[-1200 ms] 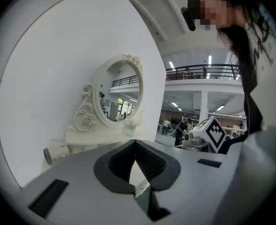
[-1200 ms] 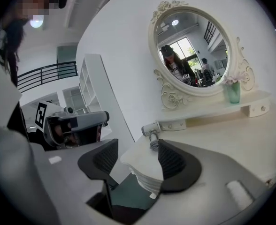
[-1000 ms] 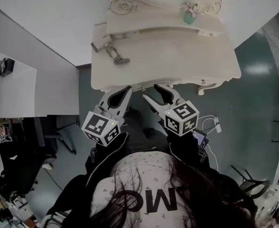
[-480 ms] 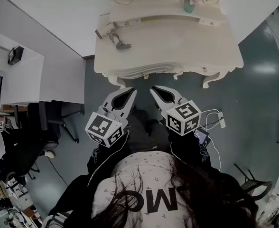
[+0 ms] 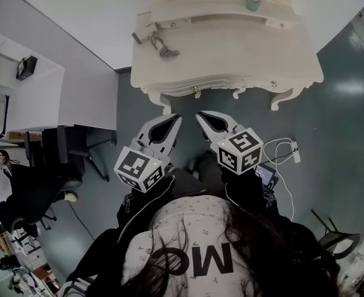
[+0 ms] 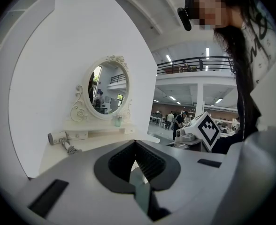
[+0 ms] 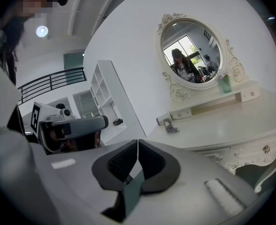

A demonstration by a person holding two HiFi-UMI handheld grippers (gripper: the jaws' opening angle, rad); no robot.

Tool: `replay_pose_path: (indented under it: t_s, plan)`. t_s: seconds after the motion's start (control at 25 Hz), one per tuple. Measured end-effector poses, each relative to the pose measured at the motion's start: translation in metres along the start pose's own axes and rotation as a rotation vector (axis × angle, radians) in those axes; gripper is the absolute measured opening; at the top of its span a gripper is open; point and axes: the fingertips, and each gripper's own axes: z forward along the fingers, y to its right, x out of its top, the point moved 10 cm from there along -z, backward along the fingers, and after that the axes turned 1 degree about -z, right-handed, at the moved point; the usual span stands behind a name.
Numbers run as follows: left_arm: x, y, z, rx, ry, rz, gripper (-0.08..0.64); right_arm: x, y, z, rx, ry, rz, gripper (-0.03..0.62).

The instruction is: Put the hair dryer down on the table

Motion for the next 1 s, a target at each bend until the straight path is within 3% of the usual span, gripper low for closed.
replay_pose_path:
  t_s: [0.44,1.0]
  plan:
    - [-0.021,-0.012,-0.078,-0.036,0.023,-0.021,-0.005,-0.027,-0.077,0.013,-0.022,-0.008,0.006,0.011]
    - [-0.062,-0.011,-0.197,-0.114,0.011,-0.012,-0.005,-0.092,-0.195,0.008,-0.098,0.024,0.044,0.009]
